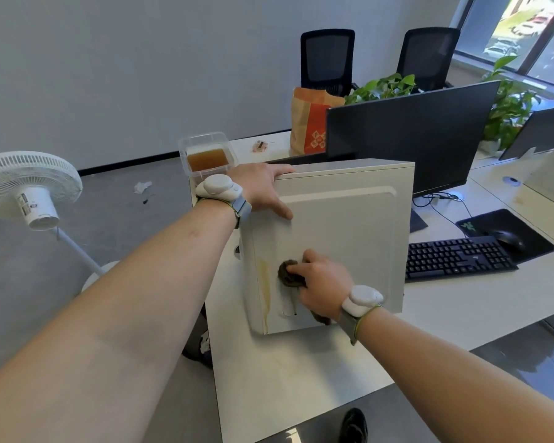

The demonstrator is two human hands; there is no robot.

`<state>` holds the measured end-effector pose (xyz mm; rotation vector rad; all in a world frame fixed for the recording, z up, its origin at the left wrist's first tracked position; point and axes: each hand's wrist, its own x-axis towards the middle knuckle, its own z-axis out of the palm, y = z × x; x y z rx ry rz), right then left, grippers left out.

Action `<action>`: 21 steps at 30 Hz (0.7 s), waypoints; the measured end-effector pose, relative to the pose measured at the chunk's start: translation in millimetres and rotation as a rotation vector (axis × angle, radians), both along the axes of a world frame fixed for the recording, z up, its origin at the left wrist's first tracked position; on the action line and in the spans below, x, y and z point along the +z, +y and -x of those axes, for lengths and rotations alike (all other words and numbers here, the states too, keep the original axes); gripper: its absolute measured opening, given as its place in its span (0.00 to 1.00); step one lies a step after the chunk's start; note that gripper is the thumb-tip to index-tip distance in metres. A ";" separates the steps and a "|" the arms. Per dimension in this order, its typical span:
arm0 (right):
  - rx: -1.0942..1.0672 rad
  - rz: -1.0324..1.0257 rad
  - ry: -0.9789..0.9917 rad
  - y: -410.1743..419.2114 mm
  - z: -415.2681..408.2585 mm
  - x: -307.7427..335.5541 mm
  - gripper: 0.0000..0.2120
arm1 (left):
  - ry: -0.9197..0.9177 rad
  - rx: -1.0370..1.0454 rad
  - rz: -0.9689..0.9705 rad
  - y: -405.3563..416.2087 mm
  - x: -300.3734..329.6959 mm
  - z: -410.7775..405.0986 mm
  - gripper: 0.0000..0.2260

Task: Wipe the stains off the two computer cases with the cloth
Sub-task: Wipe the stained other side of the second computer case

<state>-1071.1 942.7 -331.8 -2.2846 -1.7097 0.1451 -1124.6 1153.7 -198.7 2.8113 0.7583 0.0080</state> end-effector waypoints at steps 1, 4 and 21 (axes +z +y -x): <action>-0.051 -0.121 0.029 2.3 0.1 3.9 0.21 | 0.008 -0.001 -0.008 0.7 -0.7 0.3 0.46; -0.101 -0.299 0.051 3.5 -2.5 -8.2 0.21 | 0.015 0.009 0.007 1.9 -0.3 -0.7 0.48; 0.078 0.051 -0.058 -15.1 -0.5 -53.6 0.12 | -0.032 0.030 0.023 6.6 -2.7 -5.7 0.44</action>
